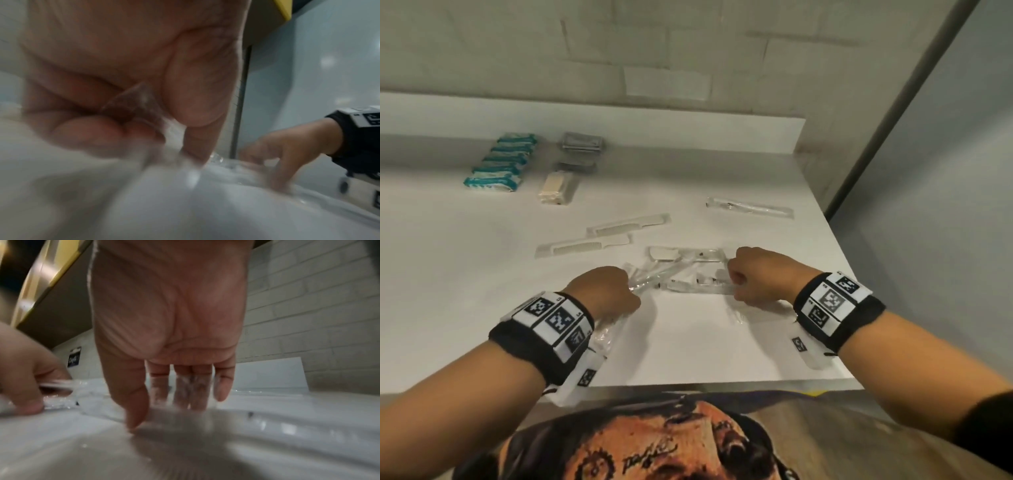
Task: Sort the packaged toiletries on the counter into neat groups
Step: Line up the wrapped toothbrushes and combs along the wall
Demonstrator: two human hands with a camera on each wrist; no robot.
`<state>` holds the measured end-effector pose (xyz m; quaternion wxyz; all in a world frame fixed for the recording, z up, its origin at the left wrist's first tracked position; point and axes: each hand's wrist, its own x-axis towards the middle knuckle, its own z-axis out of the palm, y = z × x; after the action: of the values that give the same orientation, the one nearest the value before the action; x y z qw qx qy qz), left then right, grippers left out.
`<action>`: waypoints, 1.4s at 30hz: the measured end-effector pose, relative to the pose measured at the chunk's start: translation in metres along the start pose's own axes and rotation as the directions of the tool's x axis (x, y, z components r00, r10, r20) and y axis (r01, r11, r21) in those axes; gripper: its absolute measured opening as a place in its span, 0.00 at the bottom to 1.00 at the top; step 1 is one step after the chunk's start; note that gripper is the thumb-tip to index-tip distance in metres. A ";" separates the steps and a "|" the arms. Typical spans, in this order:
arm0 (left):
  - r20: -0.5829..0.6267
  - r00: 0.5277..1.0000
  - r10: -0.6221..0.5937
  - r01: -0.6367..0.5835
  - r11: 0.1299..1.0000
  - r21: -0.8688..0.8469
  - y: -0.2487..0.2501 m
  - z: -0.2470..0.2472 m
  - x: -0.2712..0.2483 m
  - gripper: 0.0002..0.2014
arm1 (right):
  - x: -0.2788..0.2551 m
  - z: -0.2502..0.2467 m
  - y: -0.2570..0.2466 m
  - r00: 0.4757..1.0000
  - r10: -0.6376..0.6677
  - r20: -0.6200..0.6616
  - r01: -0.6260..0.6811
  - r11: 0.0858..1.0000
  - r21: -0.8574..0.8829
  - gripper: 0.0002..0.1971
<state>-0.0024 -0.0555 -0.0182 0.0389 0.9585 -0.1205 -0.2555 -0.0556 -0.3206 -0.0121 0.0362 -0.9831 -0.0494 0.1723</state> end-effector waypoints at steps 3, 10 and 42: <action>-0.022 1.000 -0.017 0.015 0.995 -0.100 0.005 -0.006 -0.004 0.09 | 0.001 -0.009 0.009 0.997 -0.053 -0.051 0.057 0.996 0.066 0.03; -0.121 0.992 -0.021 -0.013 0.960 -0.279 0.014 -0.031 -0.006 0.06 | -0.004 -0.019 0.039 0.978 -0.031 -0.205 0.069 0.981 0.183 0.10; 0.035 0.986 0.165 -0.129 0.870 -0.475 0.016 -0.066 0.098 0.10 | 0.142 -0.081 0.041 0.966 0.244 0.085 -0.258 0.911 0.321 0.11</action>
<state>0.1094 -0.0944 -0.0061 0.2855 0.8981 -0.1289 -0.3087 0.1086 -0.3505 0.0120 0.1767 -0.9573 0.1061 0.2025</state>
